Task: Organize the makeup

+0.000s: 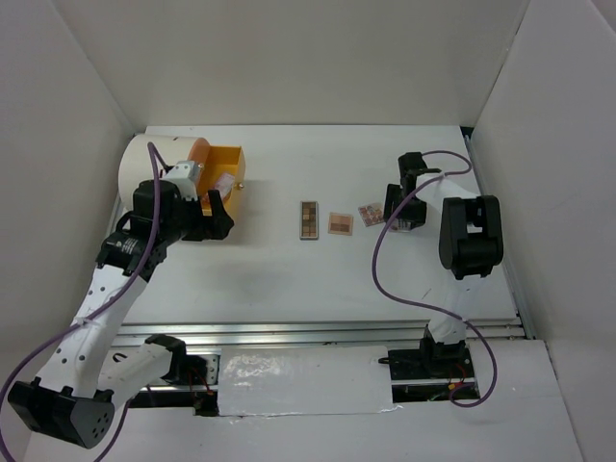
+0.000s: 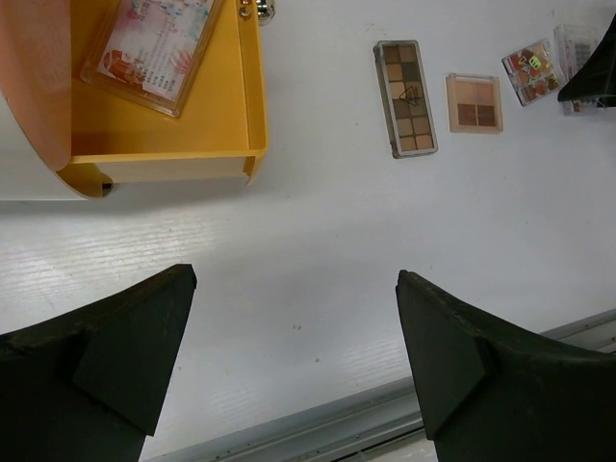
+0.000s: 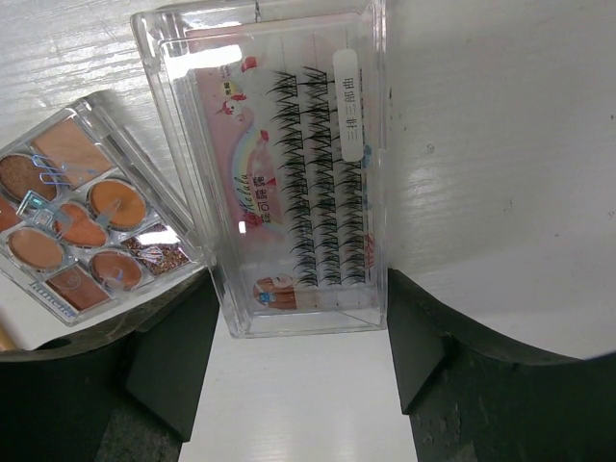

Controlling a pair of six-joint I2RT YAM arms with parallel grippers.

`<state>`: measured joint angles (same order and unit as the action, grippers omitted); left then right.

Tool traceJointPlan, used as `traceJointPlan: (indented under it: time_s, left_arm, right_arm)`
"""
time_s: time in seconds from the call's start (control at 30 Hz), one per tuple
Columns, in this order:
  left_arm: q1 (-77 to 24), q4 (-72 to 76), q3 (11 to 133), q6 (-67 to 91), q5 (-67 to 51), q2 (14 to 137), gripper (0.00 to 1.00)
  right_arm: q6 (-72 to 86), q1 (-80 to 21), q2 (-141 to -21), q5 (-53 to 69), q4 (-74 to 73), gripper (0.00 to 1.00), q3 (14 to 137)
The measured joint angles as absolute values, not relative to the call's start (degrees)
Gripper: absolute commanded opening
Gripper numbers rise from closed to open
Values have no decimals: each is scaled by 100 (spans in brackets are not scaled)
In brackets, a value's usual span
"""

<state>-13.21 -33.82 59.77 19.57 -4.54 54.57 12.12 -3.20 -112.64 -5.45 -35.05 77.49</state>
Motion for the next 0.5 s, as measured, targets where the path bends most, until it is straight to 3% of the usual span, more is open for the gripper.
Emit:
traceJointPlan:
  time_s: [0.17, 0.3, 0.5]
  left_arm:
    - [-1323, -3387, 5977, 1964, -456, 5527, 99]
    - [-1326, -3433, 6110, 1997, -587, 5551, 99]
    - [-1326, -2849, 6401, 2768, -1743, 5721, 99]
  right_arm:
    - [1411, -329, -10906, -650, -3514, 40, 7483]
    - [1625, -539, -9784, -698, -3623, 41, 7164]
    - [1800, -2471, -8350, -384, -3297, 40, 7164]
